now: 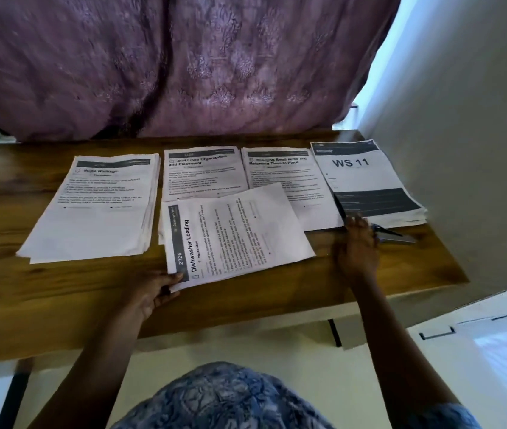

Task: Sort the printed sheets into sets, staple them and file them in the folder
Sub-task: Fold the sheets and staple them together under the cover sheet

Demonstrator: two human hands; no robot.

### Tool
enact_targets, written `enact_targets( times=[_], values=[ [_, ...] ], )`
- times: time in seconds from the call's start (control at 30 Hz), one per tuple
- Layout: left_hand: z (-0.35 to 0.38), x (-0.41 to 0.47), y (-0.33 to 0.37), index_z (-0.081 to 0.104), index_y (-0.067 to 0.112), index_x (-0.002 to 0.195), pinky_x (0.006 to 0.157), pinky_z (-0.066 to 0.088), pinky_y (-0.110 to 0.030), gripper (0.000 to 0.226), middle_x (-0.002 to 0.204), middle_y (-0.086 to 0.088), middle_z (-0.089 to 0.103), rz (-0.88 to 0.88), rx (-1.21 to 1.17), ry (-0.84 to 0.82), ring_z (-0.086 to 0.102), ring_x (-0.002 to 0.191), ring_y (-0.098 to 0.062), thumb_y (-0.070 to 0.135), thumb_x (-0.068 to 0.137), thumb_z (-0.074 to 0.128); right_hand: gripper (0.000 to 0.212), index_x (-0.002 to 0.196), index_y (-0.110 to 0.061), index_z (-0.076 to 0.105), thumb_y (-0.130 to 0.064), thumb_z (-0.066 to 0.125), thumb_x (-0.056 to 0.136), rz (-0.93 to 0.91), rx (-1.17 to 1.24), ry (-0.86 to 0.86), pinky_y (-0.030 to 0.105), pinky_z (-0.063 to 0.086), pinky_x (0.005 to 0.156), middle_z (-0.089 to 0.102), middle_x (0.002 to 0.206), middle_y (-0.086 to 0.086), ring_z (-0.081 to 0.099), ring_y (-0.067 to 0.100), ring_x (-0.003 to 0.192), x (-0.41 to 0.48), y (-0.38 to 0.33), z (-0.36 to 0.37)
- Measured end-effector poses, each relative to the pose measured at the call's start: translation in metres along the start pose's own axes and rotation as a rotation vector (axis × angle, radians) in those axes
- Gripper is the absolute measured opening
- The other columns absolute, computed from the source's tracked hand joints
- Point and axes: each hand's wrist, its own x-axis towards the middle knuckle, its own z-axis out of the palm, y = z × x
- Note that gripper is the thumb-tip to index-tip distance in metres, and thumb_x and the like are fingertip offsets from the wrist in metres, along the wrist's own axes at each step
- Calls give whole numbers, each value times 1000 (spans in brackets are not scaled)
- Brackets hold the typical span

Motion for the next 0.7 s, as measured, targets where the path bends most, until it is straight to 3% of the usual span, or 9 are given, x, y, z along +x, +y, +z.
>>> enact_targets(
  times=[0.1,0.23,0.37,0.53,0.7],
  values=[
    [2,-1,-1,61,4,86,43,52,-18,6,86,-9,64,24,27,26,59,75,-19,-2,87,62,54,150,-13,19,-31,31,100,147,-33,10,52,7,116,18,157,11,12,28,145,6,51,-12],
    [1,-1,0,62,3,87,43,52,-18,6,87,-8,64,31,37,40,59,76,-19,-3,86,63,56,147,-12,26,-29,41,96,156,-110,-24,56,10,113,30,150,18,21,36,140,15,87,-21],
    [1,-4,-1,62,5,88,44,52,-17,7,89,-7,64,47,45,43,59,78,-17,-2,87,62,41,135,-16,42,-28,46,96,74,-234,-46,53,20,113,42,139,17,35,37,131,15,91,-25],
    [0,-9,-3,62,6,87,45,53,-17,8,90,-7,65,82,21,55,61,79,-18,-2,87,63,38,132,-17,45,-23,49,94,-68,-150,-46,41,45,93,50,126,14,51,29,111,-14,64,-14],
    [-6,-10,-10,62,6,89,44,51,-16,8,89,-7,66,110,-68,64,67,66,-9,-2,87,62,38,131,-16,51,-22,53,94,-317,-1,-73,39,49,84,54,123,14,55,29,105,-57,14,5]
  ],
)
